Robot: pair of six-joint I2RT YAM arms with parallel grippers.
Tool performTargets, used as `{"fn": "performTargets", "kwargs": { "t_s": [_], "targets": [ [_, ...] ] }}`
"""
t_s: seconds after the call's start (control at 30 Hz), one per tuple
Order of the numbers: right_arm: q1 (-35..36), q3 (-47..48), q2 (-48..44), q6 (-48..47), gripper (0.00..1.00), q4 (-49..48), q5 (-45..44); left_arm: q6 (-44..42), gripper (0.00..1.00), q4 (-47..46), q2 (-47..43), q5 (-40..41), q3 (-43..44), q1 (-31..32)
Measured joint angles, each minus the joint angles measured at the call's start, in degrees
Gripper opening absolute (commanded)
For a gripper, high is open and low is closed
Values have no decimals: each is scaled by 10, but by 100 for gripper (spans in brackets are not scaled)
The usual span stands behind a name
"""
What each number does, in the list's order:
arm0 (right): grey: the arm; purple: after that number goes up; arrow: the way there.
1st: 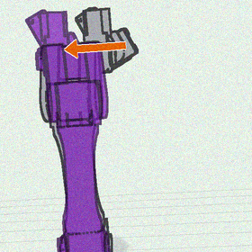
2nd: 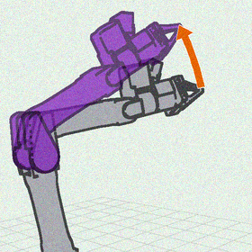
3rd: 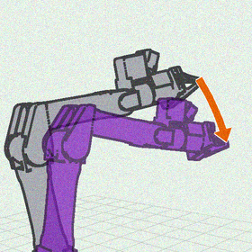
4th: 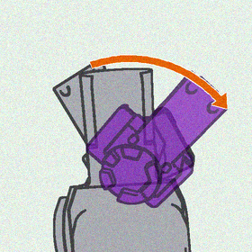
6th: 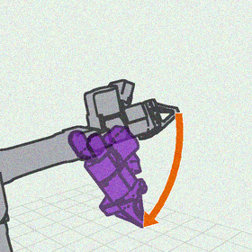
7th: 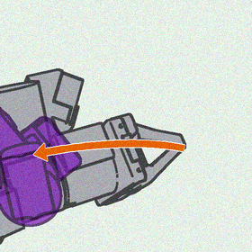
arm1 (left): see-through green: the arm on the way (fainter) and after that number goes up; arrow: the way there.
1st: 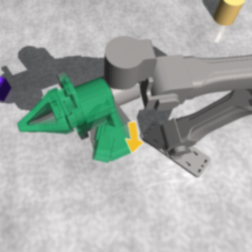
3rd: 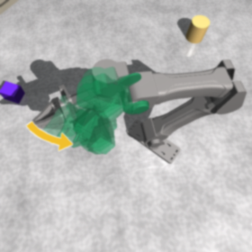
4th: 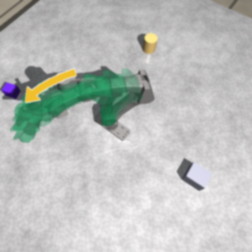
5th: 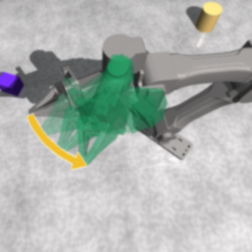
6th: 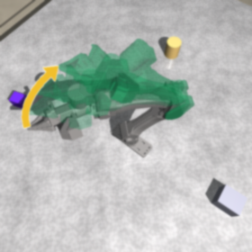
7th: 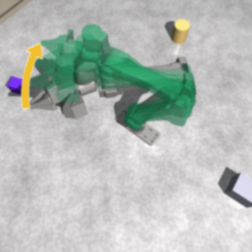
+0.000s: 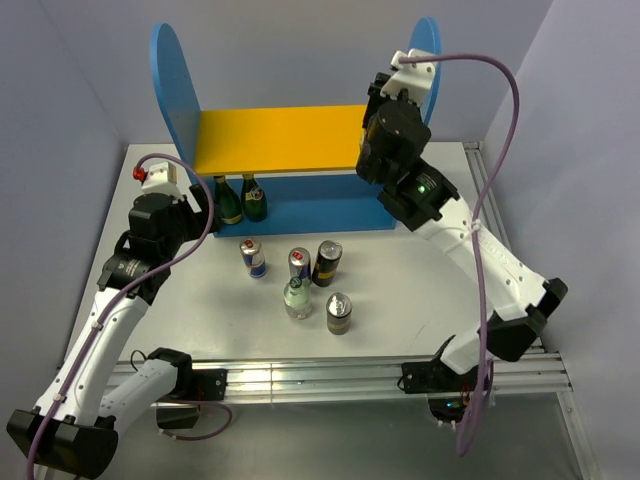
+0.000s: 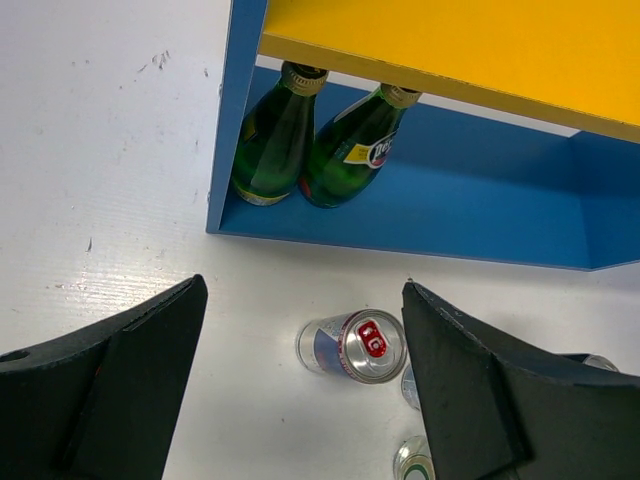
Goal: Place and organize the beverage onto the shelf
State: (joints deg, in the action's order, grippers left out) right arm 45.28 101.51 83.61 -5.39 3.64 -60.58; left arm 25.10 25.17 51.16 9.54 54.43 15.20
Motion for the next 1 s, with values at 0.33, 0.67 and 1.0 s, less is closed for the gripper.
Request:
{"fn": "performTargets", "kwargs": {
  "t_s": [0.33,0.67,1.0],
  "targets": [
    [-77,113,132,-11,0,30,47,0,85,0,0,7,0,0],
    [-125,177,217,17,0,82,90,0,85,0,0,9,0,0],
    [-142,176,221,45,18,94,97,0,85,0,0,9,0,0]
  ]
}}
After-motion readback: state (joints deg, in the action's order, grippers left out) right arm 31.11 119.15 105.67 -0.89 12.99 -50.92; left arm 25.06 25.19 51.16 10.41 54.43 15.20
